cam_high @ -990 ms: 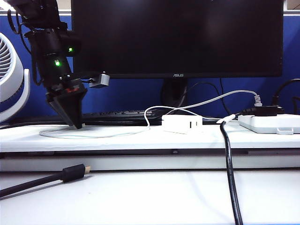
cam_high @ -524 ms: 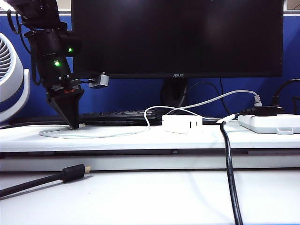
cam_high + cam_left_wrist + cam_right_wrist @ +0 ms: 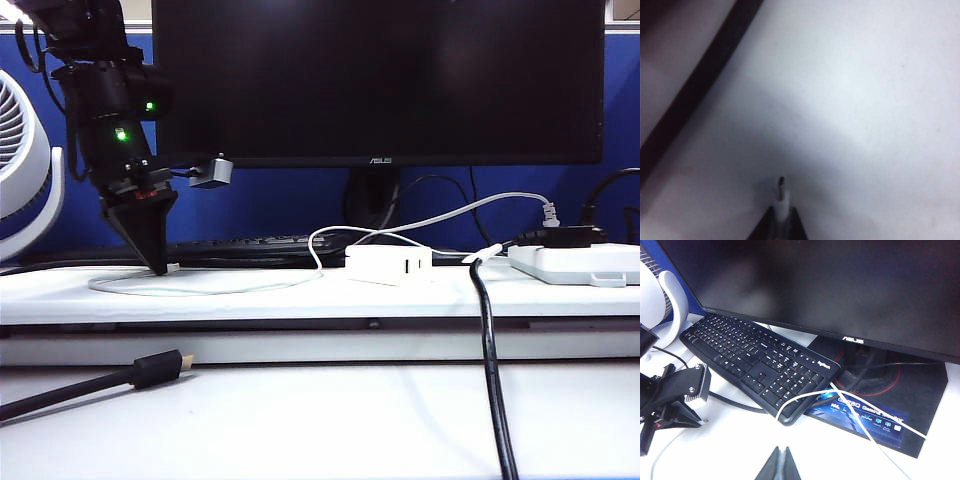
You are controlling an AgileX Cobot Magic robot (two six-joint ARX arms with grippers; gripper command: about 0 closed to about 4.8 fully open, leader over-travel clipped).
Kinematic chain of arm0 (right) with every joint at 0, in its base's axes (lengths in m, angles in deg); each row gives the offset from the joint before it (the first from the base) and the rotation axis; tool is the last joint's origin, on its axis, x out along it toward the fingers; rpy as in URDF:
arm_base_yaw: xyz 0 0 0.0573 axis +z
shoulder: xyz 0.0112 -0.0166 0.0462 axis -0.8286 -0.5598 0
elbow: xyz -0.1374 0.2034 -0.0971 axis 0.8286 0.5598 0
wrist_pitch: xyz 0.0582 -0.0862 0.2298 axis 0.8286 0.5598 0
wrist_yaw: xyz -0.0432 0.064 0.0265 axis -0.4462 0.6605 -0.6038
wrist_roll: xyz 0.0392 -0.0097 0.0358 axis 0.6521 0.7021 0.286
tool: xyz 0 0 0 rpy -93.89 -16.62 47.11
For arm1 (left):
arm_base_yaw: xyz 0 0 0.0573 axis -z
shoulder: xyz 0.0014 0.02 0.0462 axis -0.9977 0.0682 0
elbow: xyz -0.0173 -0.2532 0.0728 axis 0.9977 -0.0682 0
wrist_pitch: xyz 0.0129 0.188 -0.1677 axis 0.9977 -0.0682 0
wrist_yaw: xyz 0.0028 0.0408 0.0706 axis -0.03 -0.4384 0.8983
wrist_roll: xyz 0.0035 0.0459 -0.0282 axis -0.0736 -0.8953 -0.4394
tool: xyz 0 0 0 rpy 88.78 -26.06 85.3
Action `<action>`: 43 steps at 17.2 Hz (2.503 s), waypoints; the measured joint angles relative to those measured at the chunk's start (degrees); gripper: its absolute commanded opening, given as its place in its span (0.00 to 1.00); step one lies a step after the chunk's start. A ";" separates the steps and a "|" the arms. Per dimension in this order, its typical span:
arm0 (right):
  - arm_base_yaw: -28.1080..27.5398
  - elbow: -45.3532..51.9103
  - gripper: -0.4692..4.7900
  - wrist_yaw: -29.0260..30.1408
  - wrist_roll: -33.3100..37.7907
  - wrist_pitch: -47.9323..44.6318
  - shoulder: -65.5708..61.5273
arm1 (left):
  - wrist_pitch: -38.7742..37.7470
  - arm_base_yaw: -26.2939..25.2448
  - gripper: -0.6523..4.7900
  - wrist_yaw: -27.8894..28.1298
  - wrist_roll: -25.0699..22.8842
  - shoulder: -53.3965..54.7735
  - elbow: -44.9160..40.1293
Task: Pick up the Type-C charging cable and the charging base, insert one end of the Type-C charger into the corresponding slot on the base, and finally place the plugged-in charger back on the table.
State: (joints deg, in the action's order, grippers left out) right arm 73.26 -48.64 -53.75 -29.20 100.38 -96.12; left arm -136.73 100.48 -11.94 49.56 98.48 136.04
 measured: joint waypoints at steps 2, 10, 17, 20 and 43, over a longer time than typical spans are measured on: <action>0.00 0.00 0.08 0.00 0.00 0.48 0.00 | -1.16 -0.02 0.15 -0.81 -0.09 -1.11 -0.02; 5.75 -0.02 0.08 2.51 -5.86 13.00 -10.47 | -6.34 0.04 0.15 -10.49 -0.11 -17.18 0.00; 7.63 0.00 0.59 -0.42 -9.05 20.26 -16.31 | -6.47 0.07 0.15 -15.85 -0.11 -23.67 0.04; 7.98 -0.04 0.59 -0.02 -11.41 20.24 -17.64 | -6.45 0.07 0.15 -15.87 -0.11 -24.70 0.31; 14.82 -9.60 0.73 -6.29 -15.23 27.63 -32.87 | -7.39 0.09 0.15 -16.33 0.09 -24.74 0.35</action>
State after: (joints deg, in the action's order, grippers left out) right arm 88.07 -58.24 -60.04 -44.43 128.01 -128.99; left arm -144.12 100.57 -28.26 49.65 73.73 136.39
